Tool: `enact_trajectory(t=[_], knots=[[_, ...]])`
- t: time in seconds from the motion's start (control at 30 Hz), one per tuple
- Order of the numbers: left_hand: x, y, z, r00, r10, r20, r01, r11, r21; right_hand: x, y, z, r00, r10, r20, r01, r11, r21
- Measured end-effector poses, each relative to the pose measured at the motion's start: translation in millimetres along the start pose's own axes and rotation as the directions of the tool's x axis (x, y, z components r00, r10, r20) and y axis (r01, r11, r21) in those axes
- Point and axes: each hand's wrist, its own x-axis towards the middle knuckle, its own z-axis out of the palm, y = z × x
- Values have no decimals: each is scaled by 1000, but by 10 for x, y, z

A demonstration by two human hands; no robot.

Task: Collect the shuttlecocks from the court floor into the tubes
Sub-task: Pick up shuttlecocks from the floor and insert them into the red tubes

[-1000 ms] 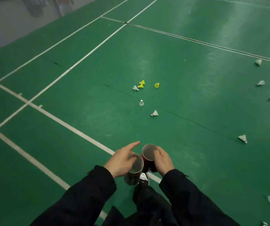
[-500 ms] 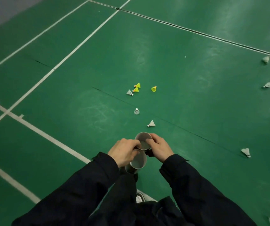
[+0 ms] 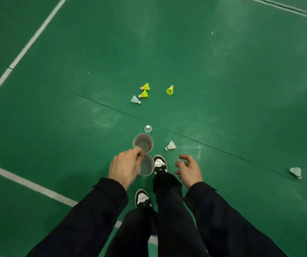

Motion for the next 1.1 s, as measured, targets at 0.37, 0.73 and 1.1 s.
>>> enact_trajectory(t=[0.37, 0.73, 1.1], knots=[[2532, -1386, 2236, 993, 113, -38, -111, 992, 54, 3739, 1694, 1275, 990, 51, -131, -86, 958, -272], [3008, -1954, 3173, 973, 161, 163, -200, 945, 259, 4065, 1567, 1652, 818, -556, -150, 537, 830, -149], [3002, -2111, 3172, 961, 275, 26, -273, 929, 249, 3954, 1121, 2034, 538, -678, 500, 778, 172, -604]])
